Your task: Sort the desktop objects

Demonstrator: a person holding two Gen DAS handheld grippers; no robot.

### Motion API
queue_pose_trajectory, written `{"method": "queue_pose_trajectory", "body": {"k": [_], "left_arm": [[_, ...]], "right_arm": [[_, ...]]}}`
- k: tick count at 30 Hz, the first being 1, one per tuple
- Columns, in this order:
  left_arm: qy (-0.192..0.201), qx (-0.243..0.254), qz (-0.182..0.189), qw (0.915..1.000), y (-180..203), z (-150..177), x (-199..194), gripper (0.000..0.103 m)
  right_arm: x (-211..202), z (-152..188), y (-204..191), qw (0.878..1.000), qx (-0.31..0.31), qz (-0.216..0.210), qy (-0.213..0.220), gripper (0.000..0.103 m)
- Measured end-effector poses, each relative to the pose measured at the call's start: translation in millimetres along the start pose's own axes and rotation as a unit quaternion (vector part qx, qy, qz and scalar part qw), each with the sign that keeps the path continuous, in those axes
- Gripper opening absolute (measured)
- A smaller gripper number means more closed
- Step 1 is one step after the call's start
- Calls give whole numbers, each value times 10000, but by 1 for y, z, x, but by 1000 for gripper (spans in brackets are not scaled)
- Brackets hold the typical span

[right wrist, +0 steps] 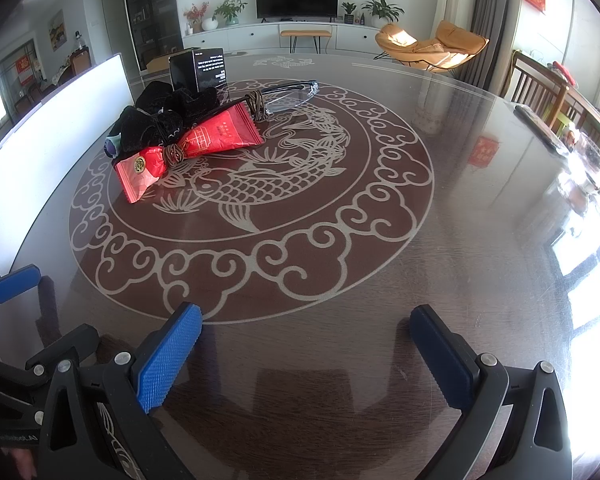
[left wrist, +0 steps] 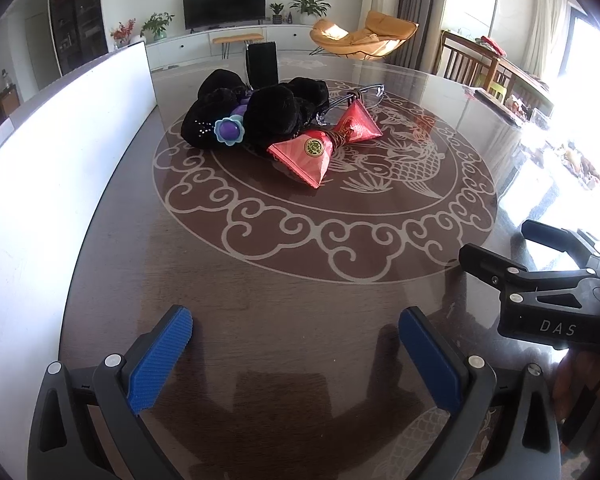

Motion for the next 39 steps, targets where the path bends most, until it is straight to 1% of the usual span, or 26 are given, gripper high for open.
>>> {"method": "queue_pose_trajectory", "body": {"k": [2,6,7,9,11,12,15,18,20,21,23,24,25,26,27,28,29,31,33,34,35,36,37,38,39], "left_arm": [[29,-38,46,10000,-1,0,-1,103],[-152,185,-212,9995,3,0,4,103],[-151,199,-214,9995,3,0,4,103],[-175,293,-147,9993,3,-3,6,103],[-161,520,-8,9985,2,-5,8,103],[-156,523,-10,9985,-2,-5,8,103],[-126,315,-65,9994,-14,-3,6,103],[-126,329,-130,9993,-13,-3,6,103],[-113,295,-120,9994,-13,-2,6,103],[-105,281,-111,9995,-13,-2,6,103],[-83,255,-83,9996,-13,-3,5,103],[-68,236,-61,9997,-13,-2,5,103],[-51,217,-37,9997,-13,-2,4,103],[-35,198,-12,9998,-13,-2,4,103],[-16,175,16,9998,-13,-2,3,103],[0,153,40,9999,-13,-2,2,103],[12,138,57,9999,-14,-2,2,103],[14,138,58,9999,-14,-2,2,103],[-1,159,33,9999,-13,-2,3,103],[-4,166,27,9999,-13,-2,3,103],[-5,167,27,9999,-13,-2,2,103],[-3,165,29,9999,-13,-3,3,103],[-3,166,27,9999,-13,-3,3,103],[-6,167,25,9999,-13,-3,3,103],[-7,169,22,9999,-13,-3,3,103]], "right_arm": [[0,0,0,10000,0,0,0,103],[0,0,0,10000,0,0,0,103],[0,0,0,10000,0,0,0,103],[0,0,0,10000,0,0,0,103],[0,0,0,10000,0,0,2,103],[0,0,0,10000,0,1,2,103],[0,0,0,10000,0,1,3,103],[0,0,0,10000,3,0,2,103],[3,-3,-3,9999,17,-90,-61,103],[5,-7,-8,9996,79,-232,-162,103],[11,-21,-27,9947,415,-821,-452,103],[16,-31,-39,9890,664,-1160,-633,103],[23,-41,-51,9828,895,-1402,-807,102],[31,-50,-60,9778,1086,-1515,-960,101],[39,-61,-70,9735,1261,-1593,-1051,99],[47,-72,-79,9698,1396,-1661,-1115,94],[55,-81,-88,9673,1488,-1670,-1196,93],[70,-96,-101,9668,1610,-1538,-1252,93],[80,-106,-111,9658,1706,-1500,-1250,93],[84,-109,-114,9680,1680,-1420,-1205,96],[86,-110,-116,9715,1579,-1318,-1177,95],[87,-110,-117,9761,1389,-1207,-1160,94],[87,-110,-119,9820,1089,-1058,-1122,86],[86,-109,-121,9862,772,-977,-1088,73],[84,-106,-123,9880,494,-987,-1077,66]]}}
Point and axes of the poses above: each gripper's, at about its wrist camera, not at the fingertips, and x roughly the way its jaws point, y to its right, z to its underside, the point moved 10 cm from there along x, roughly the way its jaws point, and after that the axes turned 10 degrees about x, right-handed, at the moved point
